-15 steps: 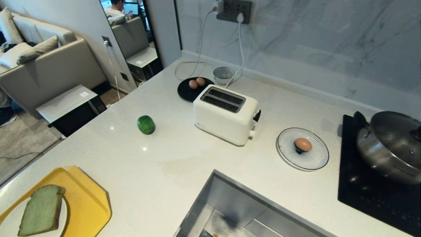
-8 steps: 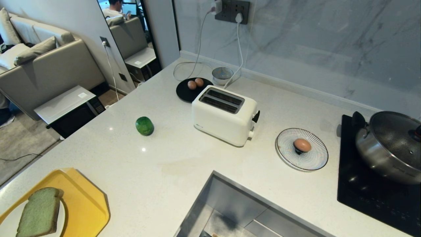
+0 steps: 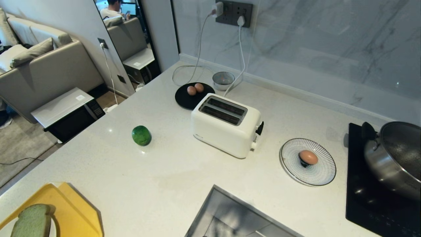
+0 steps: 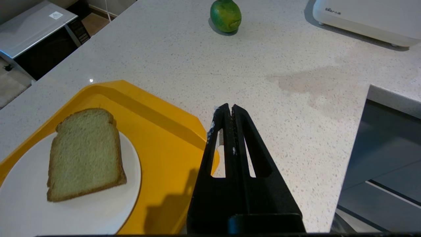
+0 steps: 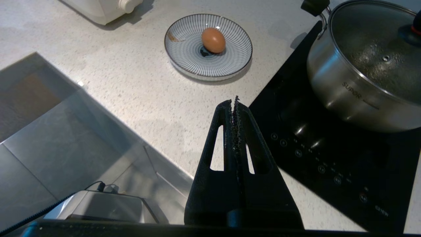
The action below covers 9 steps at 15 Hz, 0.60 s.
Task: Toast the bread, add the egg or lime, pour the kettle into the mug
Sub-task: Pick up the egg
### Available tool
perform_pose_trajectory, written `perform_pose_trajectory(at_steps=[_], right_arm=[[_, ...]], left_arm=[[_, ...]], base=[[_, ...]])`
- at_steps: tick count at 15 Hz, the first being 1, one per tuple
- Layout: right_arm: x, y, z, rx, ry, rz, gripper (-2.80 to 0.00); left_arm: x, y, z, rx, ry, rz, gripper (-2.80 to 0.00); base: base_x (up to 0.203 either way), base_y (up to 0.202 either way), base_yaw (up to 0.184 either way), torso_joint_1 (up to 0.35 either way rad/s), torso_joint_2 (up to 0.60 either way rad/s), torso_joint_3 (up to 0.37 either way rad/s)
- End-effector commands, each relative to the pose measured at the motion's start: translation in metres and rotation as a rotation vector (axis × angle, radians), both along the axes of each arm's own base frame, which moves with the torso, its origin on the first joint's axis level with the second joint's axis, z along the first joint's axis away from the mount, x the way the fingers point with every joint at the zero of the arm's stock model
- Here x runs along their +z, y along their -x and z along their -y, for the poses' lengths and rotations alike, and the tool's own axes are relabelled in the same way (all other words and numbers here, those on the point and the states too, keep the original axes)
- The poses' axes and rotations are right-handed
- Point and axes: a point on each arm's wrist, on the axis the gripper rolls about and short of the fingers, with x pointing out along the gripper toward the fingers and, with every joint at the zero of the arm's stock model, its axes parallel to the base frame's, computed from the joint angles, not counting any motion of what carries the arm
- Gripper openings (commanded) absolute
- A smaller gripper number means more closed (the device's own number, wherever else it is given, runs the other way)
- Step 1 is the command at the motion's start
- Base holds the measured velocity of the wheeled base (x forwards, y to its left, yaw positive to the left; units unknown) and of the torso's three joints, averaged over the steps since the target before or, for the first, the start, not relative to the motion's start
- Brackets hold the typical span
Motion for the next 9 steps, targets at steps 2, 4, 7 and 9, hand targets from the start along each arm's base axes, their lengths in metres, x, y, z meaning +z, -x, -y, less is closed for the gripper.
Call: perform_pose_trajectory(at_steps=[2, 4, 7, 9], right_arm=[[-0.0004, -0.0002, 0.0000, 0.000, 0.001, -0.003, -2.80], [0.0001, -0.0001, 0.0001, -0.004, 0.004, 0.000, -2.80], [0.0000, 0.0015, 0.0004, -0.019, 0.004, -0.035, -2.80], [0.0057, 0.0066, 0.0004, -0.021, 0.004, -0.085, -2.80]], left_arm=[[-0.0004, -0.0001, 0.0000, 0.000, 0.000, 0.000, -2.80], [-0.0004, -0.0001, 0.0000, 0.000, 0.000, 0.000, -2.80], [-0.0004, -0.0001, 0.0000, 0.002, 0.000, 0.000, -2.80], [-0.0004, -0.0001, 0.0000, 0.000, 0.000, 0.000, -2.80]], base=[[0.067, 0.000, -0.004, 0.010, 0.01, 0.001], [0.000, 0.000, 0.000, 0.000, 0.00, 0.000], [0.000, 0.000, 0.000, 0.000, 0.00, 0.000], [0.000, 0.000, 0.000, 0.000, 0.00, 0.000]])
